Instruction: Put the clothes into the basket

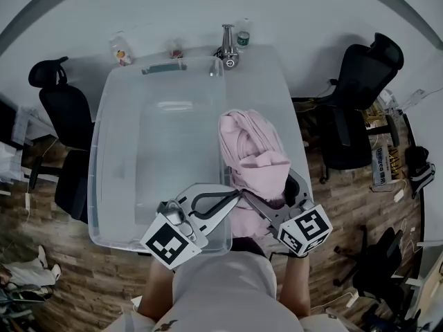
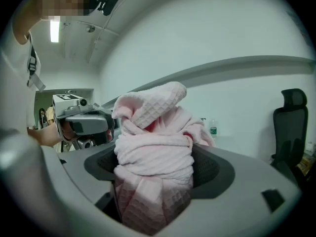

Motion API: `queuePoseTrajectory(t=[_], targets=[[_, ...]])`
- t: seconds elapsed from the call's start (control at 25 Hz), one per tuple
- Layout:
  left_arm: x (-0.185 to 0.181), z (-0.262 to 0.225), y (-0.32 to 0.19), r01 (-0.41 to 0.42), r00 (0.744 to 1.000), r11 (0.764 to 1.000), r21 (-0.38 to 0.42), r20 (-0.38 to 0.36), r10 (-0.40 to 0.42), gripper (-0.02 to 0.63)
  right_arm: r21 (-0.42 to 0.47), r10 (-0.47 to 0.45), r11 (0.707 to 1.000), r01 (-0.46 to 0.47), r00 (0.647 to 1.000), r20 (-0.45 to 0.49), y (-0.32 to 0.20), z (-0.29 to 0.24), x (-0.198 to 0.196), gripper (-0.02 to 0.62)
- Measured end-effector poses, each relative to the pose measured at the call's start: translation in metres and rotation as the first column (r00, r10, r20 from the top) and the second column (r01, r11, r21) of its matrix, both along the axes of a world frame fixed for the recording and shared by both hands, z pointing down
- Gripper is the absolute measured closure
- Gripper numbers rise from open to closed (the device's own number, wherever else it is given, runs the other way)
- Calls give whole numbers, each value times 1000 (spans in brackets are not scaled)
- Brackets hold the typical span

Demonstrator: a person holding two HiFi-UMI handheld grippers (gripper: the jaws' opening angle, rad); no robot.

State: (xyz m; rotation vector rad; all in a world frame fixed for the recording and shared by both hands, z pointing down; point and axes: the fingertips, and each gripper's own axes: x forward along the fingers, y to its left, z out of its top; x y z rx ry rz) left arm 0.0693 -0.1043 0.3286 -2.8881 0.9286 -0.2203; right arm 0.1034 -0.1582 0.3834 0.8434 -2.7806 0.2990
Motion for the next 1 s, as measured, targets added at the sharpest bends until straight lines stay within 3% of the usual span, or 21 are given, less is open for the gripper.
queuePoseTrajectory(t=[0.52,1.0], targets=[[-50,-25,26,127,992,990,61,-13,-127,601,87,-125,989,119,990,71,20,-62,-45,183],[-98,-40,57,263,965,961,88,-47,-260,601,114,-289,953,279,954,79,49,-83,-103,183]])
